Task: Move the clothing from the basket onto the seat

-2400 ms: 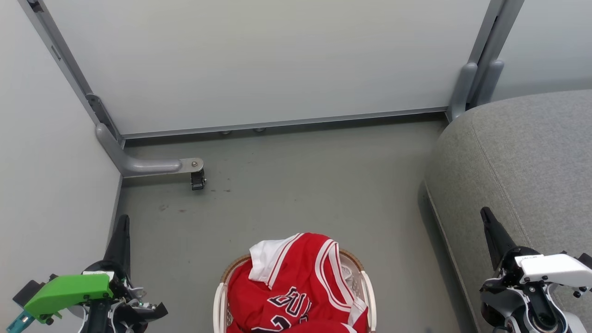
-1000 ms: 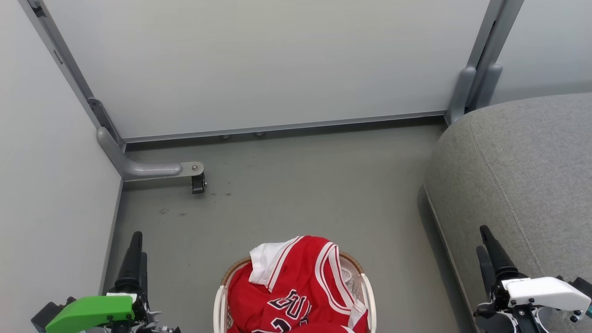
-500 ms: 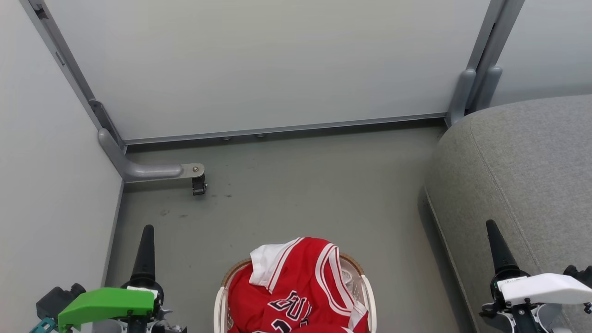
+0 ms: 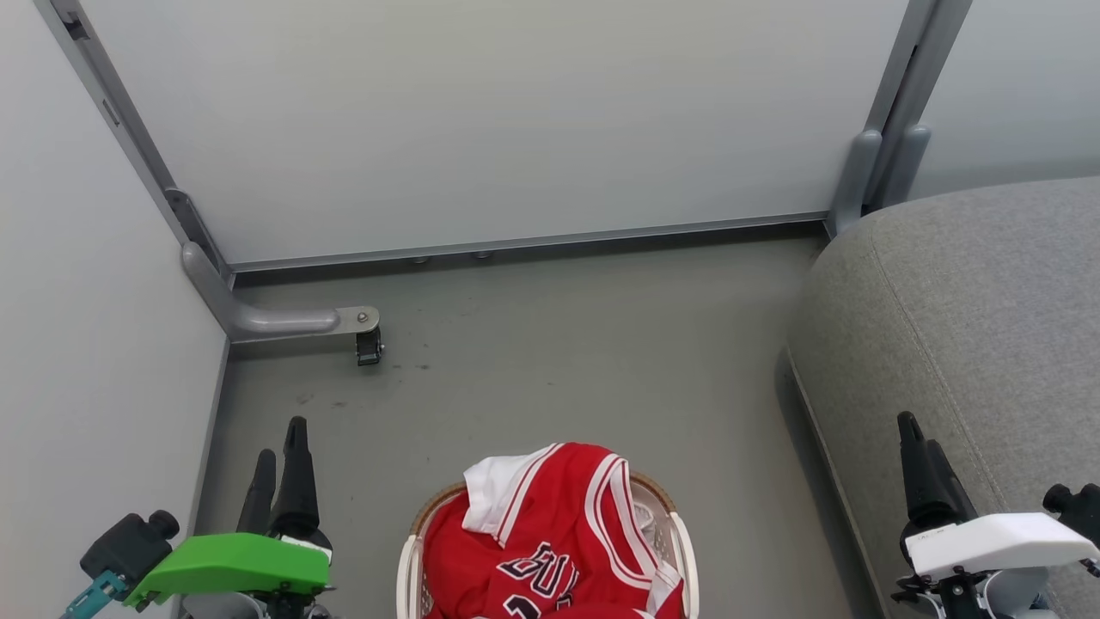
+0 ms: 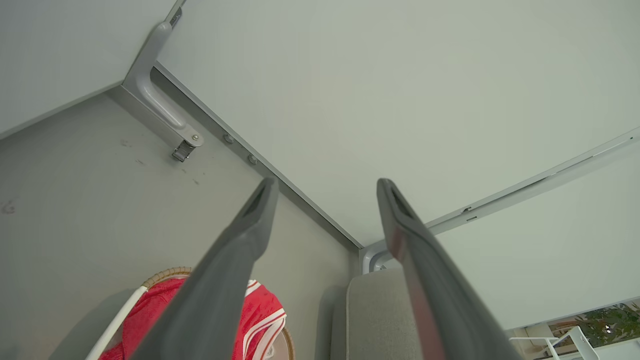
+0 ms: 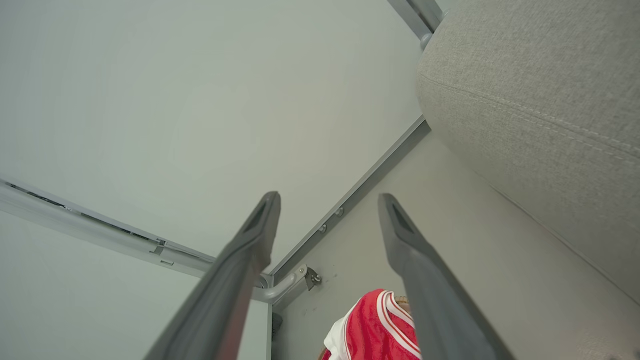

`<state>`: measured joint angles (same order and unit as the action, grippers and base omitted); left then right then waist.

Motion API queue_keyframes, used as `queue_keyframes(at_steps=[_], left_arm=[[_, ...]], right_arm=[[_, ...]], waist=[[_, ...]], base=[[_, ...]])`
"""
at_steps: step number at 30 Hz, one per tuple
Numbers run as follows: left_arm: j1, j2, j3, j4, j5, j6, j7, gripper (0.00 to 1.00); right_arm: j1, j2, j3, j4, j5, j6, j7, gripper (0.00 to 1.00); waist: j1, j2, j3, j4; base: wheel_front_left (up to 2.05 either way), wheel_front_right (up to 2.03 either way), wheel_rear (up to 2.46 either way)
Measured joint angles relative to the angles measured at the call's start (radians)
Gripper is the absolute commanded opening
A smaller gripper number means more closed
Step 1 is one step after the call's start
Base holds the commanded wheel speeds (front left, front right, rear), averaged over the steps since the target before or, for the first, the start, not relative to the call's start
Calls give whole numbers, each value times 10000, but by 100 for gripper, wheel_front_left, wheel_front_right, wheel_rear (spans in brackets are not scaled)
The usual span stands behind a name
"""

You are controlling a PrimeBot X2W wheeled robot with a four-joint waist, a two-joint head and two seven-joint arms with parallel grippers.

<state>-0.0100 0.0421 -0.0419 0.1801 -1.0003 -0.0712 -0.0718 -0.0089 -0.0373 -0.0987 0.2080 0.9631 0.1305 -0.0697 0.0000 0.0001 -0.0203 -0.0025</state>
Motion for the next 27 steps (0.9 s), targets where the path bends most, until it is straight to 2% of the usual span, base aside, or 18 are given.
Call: queue_keyframes(at_steps=[11, 27], left_arm=[[160, 6, -201, -36, 1967, 102, -326, 100], [364, 10, -535, 140, 3856, 146, -771, 100]], right_arm=[[79, -19, 31, -153, -1781, 0, -347, 100], [192, -40, 242, -136, -3843, 0, -790, 100]], waist=[[0, 0, -20, -31], [0, 0, -75, -26]], base=[[0, 0, 0], [0, 0, 0]])
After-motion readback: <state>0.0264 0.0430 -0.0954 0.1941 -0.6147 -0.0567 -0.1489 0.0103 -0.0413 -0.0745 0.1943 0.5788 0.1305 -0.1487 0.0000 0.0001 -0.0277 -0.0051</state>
